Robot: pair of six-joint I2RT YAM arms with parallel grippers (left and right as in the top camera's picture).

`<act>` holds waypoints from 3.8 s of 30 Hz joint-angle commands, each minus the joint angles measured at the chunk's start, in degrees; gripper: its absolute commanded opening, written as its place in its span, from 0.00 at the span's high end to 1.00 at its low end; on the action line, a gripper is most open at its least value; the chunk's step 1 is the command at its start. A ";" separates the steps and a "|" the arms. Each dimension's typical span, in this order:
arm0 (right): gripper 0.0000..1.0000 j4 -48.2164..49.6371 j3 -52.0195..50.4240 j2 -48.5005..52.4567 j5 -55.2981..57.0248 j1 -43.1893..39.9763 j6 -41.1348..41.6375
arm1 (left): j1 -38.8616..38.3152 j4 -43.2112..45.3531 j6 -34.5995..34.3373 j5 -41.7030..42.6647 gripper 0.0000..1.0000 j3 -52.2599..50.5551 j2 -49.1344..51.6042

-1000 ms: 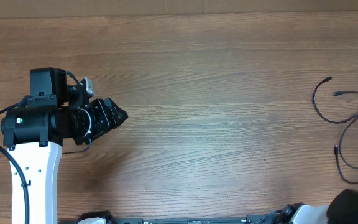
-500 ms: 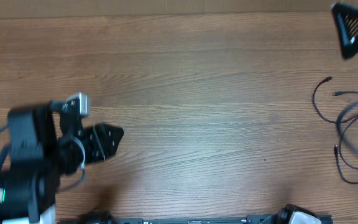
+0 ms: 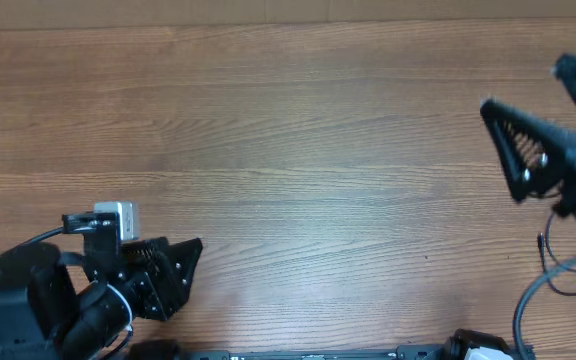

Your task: Untangle cables

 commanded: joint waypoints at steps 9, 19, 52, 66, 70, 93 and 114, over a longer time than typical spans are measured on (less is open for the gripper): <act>0.00 -3.56 0.98 -0.17 0.20 0.37 -0.28 | -0.42 3.41 -4.96 7.43 0.00 0.24 0.81; 0.00 -7.72 0.98 0.15 0.17 0.31 -0.26 | -0.42 8.96 -16.31 7.91 0.00 0.24 0.83; 0.00 -11.85 0.96 0.15 0.17 0.33 -0.26 | -0.42 4.33 -15.13 5.84 0.00 0.24 0.83; 0.00 -11.85 0.98 0.15 0.17 0.33 -0.26 | 1.60 37.73 4.02 -0.13 0.00 -5.73 -5.75; 0.00 -11.85 0.98 0.15 0.17 0.33 -0.26 | 1.20 49.20 14.10 -3.69 0.00 -13.18 -12.90; 0.00 -11.85 0.98 0.15 0.17 0.33 -0.26 | 0.35 92.98 25.38 -4.96 0.00 -58.01 -35.95; 0.00 -11.85 0.98 0.15 0.17 0.33 -0.26 | 0.39 84.39 35.26 -10.84 0.00 -64.89 -40.57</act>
